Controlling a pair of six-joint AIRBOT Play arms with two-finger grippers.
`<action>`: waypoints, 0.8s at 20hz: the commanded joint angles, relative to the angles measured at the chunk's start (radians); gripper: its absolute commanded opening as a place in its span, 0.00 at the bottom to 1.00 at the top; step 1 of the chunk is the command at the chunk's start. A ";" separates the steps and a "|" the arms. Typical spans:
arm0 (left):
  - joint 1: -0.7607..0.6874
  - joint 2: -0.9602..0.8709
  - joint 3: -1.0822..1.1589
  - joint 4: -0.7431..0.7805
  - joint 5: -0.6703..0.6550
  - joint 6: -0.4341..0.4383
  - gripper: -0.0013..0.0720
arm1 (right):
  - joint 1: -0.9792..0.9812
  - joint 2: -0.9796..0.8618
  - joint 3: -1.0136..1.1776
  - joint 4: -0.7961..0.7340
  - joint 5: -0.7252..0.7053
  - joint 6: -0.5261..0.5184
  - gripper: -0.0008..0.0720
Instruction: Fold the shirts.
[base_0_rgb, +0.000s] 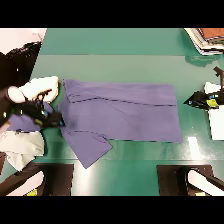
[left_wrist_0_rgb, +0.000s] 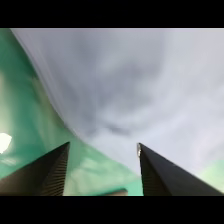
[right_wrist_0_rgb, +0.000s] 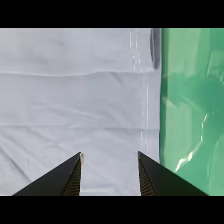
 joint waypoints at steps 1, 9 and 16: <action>0.000 0.142 -0.249 -0.146 0.051 -0.008 0.68 | -0.016 0.039 -0.010 0.025 0.009 -0.020 0.56; -0.075 0.151 -0.346 -0.219 0.211 -0.039 0.68 | -0.016 0.038 -0.010 0.024 0.038 -0.020 0.56; -0.084 0.152 -0.321 -0.219 0.218 -0.052 0.05 | -0.045 0.044 -0.029 -0.048 0.169 -0.041 0.53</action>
